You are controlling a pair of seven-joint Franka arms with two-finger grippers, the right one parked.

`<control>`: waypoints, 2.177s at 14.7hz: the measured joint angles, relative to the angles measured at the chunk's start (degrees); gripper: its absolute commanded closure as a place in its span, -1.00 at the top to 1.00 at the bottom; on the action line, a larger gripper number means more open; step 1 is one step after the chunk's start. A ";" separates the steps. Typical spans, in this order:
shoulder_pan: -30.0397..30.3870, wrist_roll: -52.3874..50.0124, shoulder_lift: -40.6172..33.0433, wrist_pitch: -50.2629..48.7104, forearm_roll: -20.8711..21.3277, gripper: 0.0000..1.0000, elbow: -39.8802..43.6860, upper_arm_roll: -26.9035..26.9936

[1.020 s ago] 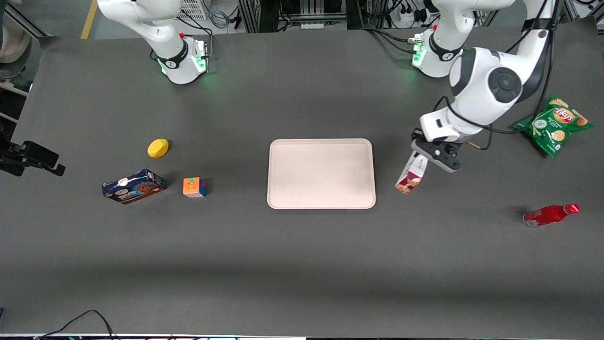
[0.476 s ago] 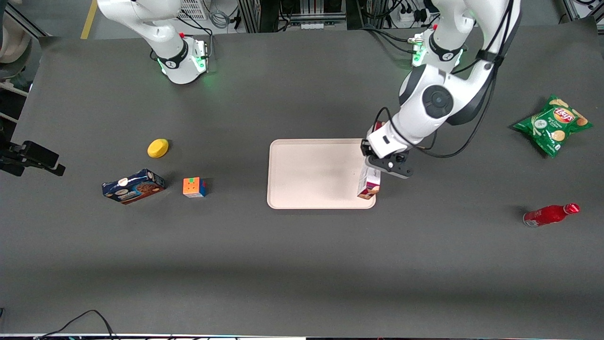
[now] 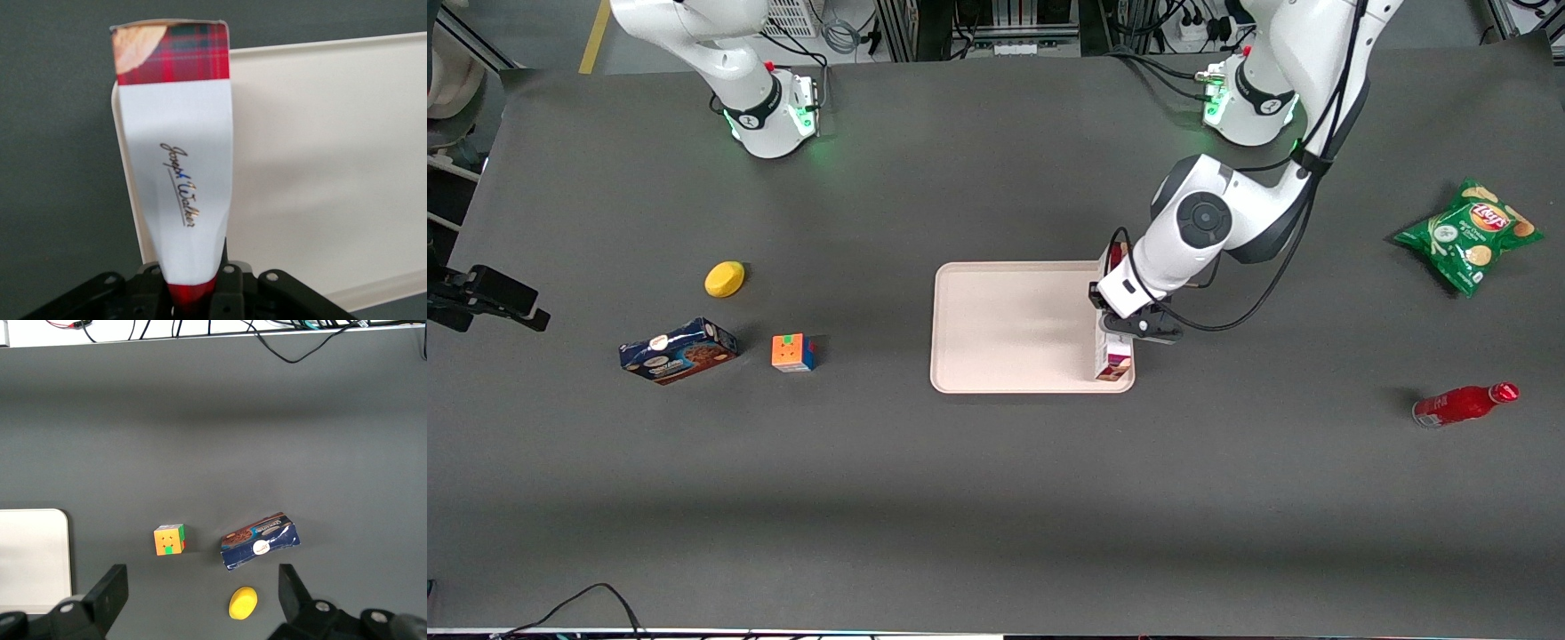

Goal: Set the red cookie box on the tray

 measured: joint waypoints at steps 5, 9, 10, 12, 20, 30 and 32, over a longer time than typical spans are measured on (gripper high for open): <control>-0.73 -6.73 1.63 0.15 5.27 -0.68 0.00 -0.02; -0.73 -8.31 2.57 0.43 5.60 -0.59 0.01 -0.01; -0.73 -8.75 2.72 0.49 5.62 -0.51 0.01 -0.01; -0.73 -9.08 3.05 0.67 5.66 -0.44 0.01 -0.01; -0.73 -9.40 3.82 1.60 5.67 1.00 0.21 0.17; 1.45 -6.22 0.15 -10.91 5.99 1.00 10.76 1.44; 2.68 -2.59 -3.14 -17.64 6.02 1.00 14.25 3.61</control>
